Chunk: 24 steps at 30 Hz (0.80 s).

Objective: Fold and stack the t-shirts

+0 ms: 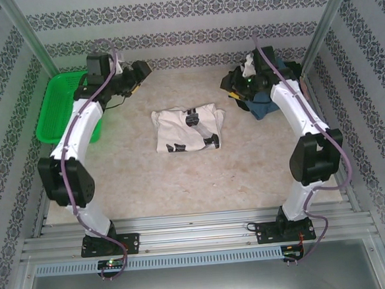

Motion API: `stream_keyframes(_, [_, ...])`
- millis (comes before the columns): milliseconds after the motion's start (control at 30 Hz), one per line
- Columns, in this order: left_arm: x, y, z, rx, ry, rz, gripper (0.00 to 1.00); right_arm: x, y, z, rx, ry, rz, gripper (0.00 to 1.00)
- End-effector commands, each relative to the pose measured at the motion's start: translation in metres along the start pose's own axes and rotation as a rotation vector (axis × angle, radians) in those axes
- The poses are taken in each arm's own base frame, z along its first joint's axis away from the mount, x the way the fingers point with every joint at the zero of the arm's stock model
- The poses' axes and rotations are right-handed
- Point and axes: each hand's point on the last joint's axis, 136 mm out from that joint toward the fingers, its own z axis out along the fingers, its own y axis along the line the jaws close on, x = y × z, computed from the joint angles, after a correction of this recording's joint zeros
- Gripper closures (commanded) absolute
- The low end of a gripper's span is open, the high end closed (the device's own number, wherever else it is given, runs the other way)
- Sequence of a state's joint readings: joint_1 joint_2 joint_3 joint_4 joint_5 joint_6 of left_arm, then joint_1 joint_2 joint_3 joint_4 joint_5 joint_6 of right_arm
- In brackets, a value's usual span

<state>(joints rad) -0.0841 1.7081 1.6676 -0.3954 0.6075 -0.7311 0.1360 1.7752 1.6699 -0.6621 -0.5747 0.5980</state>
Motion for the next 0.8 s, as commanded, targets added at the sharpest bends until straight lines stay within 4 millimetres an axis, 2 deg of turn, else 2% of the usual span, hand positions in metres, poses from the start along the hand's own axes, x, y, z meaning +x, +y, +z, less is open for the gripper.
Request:
stream_keyframes(0, [0.025, 0.019, -0.002, -0.045, 0.03, 0.044, 0.22, 0.016, 0.0, 0.01, -0.041, 0.013, -0.016, 0.56])
stream_keyframes(167, [0.062, 0.032, 0.005, -0.056, 0.093, 0.025, 0.45, 0.042, -0.008, 0.029, -0.032, 0.071, -0.002, 0.68])
stream_keyframes(367, [0.093, 0.044, 0.025, -0.09, 0.163, 0.01, 0.61, 0.058, -0.01, 0.057, -0.021, 0.122, 0.009, 0.78])
stream_keyframes(500, [0.109, 0.05, 0.048, -0.098, 0.206, -0.015, 0.71, 0.064, -0.013, 0.082, -0.004, 0.16, 0.016, 0.84])
stream_keyframes(633, [0.122, 0.06, 0.076, -0.106, 0.243, -0.038, 0.74, 0.064, -0.022, 0.108, 0.005, 0.182, 0.053, 0.88])
stream_keyframes(767, [0.125, 0.07, 0.102, -0.099, 0.248, -0.069, 0.74, 0.056, -0.031, 0.131, 0.016, 0.182, 0.068, 0.9])
